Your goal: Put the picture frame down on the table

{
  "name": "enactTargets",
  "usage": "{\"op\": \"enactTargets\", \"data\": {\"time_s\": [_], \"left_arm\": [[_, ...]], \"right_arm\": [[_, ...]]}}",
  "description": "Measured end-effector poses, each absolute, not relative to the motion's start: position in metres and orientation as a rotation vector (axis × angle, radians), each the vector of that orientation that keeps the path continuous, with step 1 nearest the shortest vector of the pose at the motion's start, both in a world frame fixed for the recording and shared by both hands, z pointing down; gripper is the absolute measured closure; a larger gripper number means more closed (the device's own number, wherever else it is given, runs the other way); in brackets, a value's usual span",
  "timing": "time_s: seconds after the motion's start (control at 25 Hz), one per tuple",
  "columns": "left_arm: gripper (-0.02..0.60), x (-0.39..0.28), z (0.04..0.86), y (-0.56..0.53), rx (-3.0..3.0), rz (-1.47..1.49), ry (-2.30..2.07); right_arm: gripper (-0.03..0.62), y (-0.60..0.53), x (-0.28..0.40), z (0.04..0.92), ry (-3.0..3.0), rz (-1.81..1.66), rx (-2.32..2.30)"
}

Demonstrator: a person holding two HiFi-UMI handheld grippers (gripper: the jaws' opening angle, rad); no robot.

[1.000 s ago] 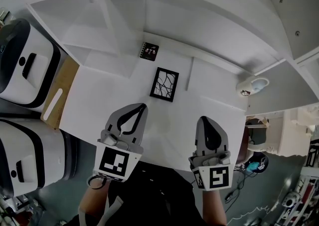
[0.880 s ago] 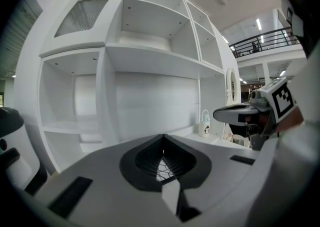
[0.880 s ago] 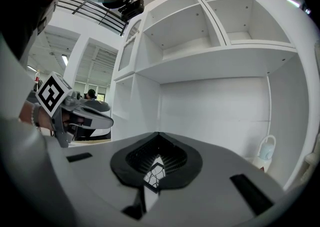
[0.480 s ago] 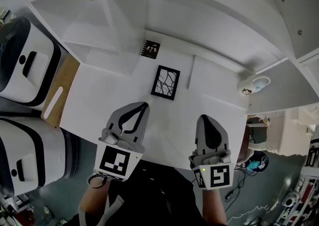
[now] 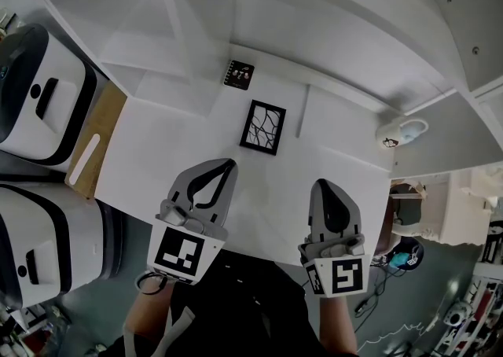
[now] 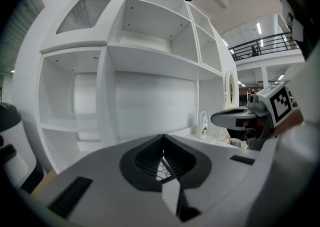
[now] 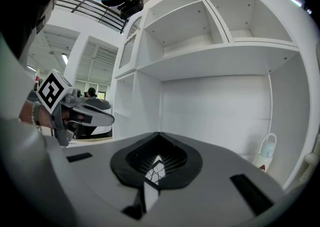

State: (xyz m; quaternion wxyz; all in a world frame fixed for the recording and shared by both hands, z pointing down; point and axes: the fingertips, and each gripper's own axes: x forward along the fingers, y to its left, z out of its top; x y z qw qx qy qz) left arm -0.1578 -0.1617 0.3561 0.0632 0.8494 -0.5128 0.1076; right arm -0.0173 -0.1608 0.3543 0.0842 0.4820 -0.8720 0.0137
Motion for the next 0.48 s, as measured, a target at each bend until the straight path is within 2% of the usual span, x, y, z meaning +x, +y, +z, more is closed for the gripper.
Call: {"op": "enactTargets", "data": {"time_s": [0.48], "left_arm": [[0.58, -0.1605, 0.3562, -0.1601, 2.573, 0.33, -1.534]], "right_arm": [[0.592, -0.1587, -0.0225, 0.3565, -2.591, 0.036, 1.425]]}}
